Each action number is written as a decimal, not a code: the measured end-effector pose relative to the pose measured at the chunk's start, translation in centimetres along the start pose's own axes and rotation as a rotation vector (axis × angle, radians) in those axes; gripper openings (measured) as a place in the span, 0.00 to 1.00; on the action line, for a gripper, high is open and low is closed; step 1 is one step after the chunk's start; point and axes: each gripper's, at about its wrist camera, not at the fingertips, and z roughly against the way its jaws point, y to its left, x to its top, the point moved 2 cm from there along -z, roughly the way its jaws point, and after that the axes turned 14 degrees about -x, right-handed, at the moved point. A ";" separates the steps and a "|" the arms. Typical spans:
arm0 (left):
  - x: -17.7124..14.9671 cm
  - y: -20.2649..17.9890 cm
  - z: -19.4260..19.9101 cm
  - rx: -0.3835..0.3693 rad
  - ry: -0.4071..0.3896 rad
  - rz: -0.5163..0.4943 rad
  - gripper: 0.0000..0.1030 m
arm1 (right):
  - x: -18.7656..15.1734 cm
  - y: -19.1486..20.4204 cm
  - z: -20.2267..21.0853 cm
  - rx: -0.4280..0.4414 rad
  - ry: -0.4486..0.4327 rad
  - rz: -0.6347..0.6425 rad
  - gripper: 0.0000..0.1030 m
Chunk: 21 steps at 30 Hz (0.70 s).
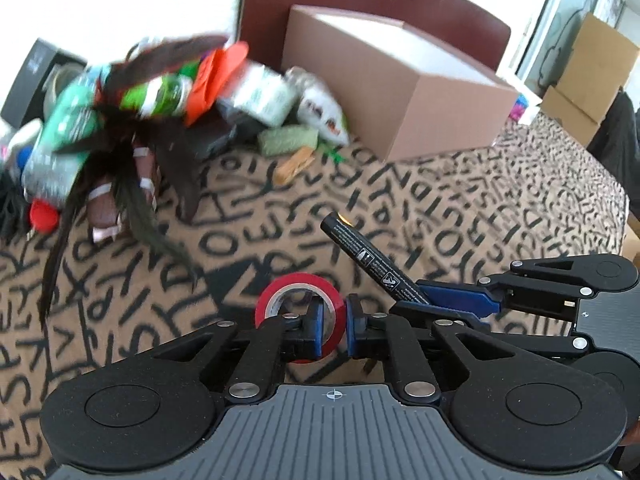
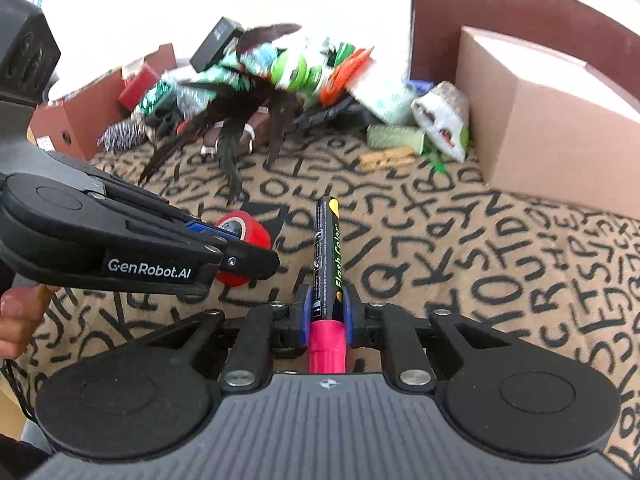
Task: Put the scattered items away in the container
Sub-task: 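Lift the tape roll and marker and carry both toward the cardboard box, then lower the tape roll and marker into the box and open both tools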
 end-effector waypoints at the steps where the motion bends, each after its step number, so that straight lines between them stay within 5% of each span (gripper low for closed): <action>1: 0.6 -0.3 0.1 -0.005 -0.010 -0.007 0.06 | 0.2 -0.3 0.3 -0.001 -0.013 -0.002 0.18; 11: 10.3 -4.6 0.7 -0.126 -0.140 -0.066 0.06 | 4.6 -5.2 2.5 -0.108 -0.180 0.004 0.18; 21: 20.3 -7.1 -4.5 -0.163 -0.195 -0.048 0.06 | 11.8 -12.8 2.9 -0.280 -0.298 0.014 0.18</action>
